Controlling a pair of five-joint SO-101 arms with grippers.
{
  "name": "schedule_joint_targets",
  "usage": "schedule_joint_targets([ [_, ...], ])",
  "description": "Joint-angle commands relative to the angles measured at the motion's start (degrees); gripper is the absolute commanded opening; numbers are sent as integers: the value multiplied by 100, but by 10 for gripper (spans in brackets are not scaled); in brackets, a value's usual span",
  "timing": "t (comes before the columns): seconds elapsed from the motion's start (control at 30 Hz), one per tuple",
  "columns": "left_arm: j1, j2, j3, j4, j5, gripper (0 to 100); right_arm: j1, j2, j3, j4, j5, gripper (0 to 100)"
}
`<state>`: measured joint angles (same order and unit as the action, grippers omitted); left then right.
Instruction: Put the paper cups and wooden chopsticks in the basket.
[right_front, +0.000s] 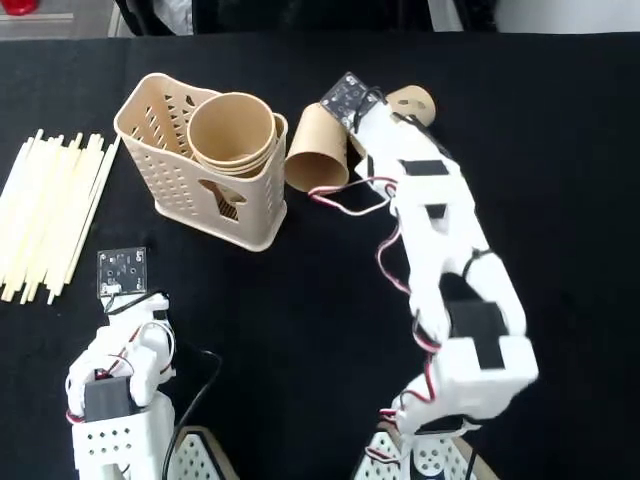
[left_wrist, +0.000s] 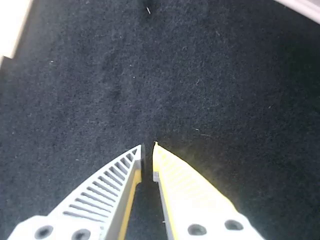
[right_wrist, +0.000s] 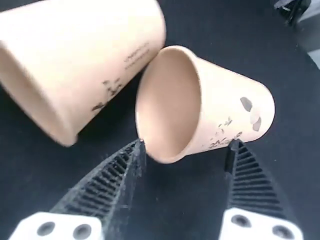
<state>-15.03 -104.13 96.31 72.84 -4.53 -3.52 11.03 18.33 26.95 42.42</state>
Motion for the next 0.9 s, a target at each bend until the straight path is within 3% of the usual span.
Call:
schedule_joint_targets([
  [0.0,4,-9,110,0,-9,54,167,312,-655,-132,-88,270],
  [0.1,4,-9,110,0,-9,54,273,567,-840,-308,-79,266],
  [0.37,4,-9,110,0,-9,54,334,831,-145,-2084,-70,261],
  [0.47,4,-9,110,0,-9,54,422,813,119,-2488,-70,186],
  [0.6,4,-9,110,0,-9,54,580,813,321,-2875,-97,14],
  [0.87,4,-9,110,0,-9,54,695,277,892,-3033,-132,12],
])
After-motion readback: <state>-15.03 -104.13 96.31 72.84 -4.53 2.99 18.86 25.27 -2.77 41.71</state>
